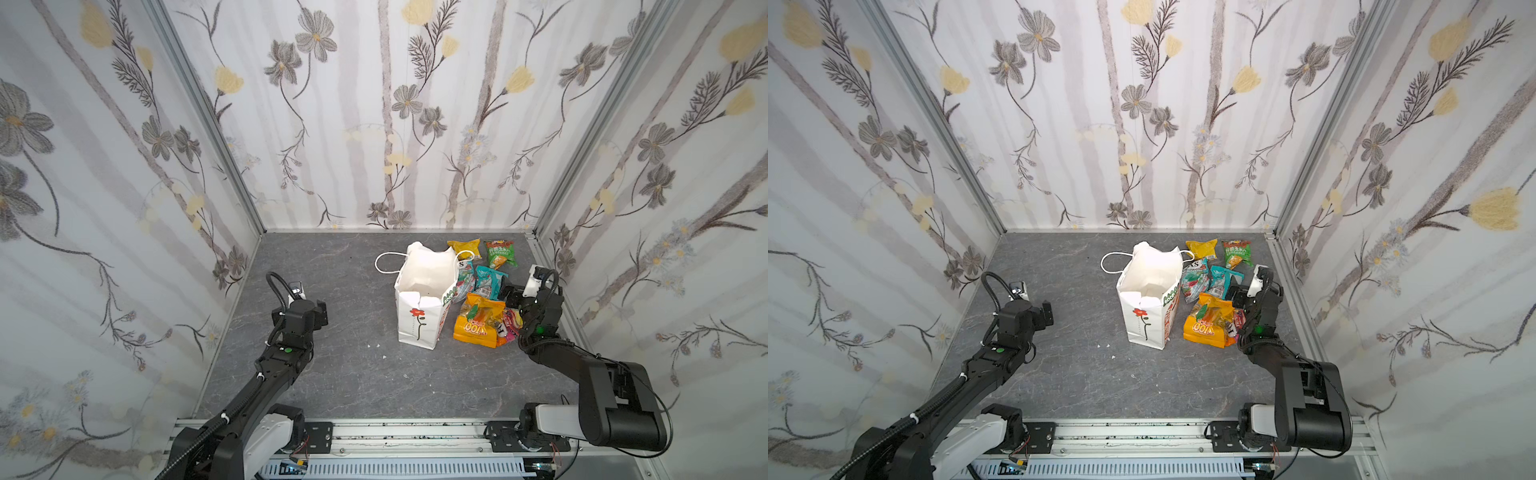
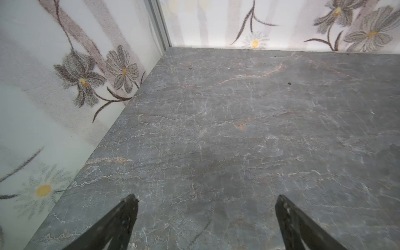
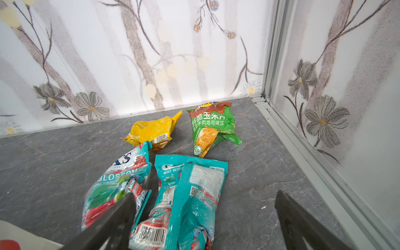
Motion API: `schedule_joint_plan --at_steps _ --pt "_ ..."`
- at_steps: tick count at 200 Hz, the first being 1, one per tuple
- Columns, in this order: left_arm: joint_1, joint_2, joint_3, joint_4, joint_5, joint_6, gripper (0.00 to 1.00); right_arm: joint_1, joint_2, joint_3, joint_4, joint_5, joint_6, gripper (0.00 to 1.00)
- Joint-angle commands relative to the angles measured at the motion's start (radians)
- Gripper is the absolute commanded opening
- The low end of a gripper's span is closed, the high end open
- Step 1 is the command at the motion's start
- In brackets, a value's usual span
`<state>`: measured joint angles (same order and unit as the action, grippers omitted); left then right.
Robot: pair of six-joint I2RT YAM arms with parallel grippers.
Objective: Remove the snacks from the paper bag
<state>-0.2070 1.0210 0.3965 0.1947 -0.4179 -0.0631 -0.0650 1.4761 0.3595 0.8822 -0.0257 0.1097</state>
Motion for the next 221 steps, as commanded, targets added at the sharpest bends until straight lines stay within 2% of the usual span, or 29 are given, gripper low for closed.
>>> schedule_joint_plan --at_steps 1,10,19,35,51,57,75,97,120,152,161,169,179,221 --pt "0.035 0.092 -0.031 0.266 0.054 0.026 1.0 0.007 -0.015 -0.064 0.21 -0.083 -0.057 0.99" --pt "0.046 0.139 -0.043 0.335 0.069 0.008 1.0 0.018 -0.013 -0.09 0.258 -0.067 -0.065 0.99" --pt "0.053 0.182 -0.048 0.394 0.066 -0.013 1.0 0.042 0.002 -0.113 0.308 0.014 -0.064 0.99" --pt "0.06 0.248 -0.043 0.455 0.065 -0.037 1.0 0.054 0.042 -0.194 0.516 0.074 -0.054 0.99" --pt "0.067 0.318 -0.029 0.499 0.079 -0.026 1.0 0.058 0.015 -0.188 0.455 0.131 -0.04 0.99" --pt "0.07 0.329 -0.009 0.462 0.088 -0.023 1.0 0.062 0.015 -0.185 0.449 0.141 -0.043 0.99" --pt "0.073 0.354 0.016 0.461 0.163 0.048 1.0 0.065 0.032 -0.18 0.471 0.108 -0.06 0.99" --pt "0.078 0.369 0.007 0.512 0.195 0.092 1.0 0.065 0.033 -0.165 0.444 0.059 -0.08 0.99" --pt "0.094 0.398 0.005 0.564 0.246 0.131 1.0 0.065 0.035 -0.166 0.446 0.057 -0.082 0.99" --pt "0.194 0.56 -0.015 0.759 0.325 0.048 1.0 0.065 0.035 -0.166 0.446 0.055 -0.082 0.99" --pt "0.2 0.539 -0.006 0.695 0.344 0.041 1.0 0.065 0.035 -0.165 0.444 0.056 -0.081 0.99" --pt "0.203 0.557 -0.018 0.759 0.352 0.046 1.0 0.065 0.033 -0.166 0.444 0.057 -0.081 0.99" --pt "0.205 0.544 -0.01 0.714 0.356 0.039 1.0 0.065 0.034 -0.166 0.444 0.056 -0.081 0.99" --pt "0.202 0.55 -0.013 0.734 0.343 0.044 1.0 0.065 0.034 -0.163 0.442 0.056 -0.081 0.99"
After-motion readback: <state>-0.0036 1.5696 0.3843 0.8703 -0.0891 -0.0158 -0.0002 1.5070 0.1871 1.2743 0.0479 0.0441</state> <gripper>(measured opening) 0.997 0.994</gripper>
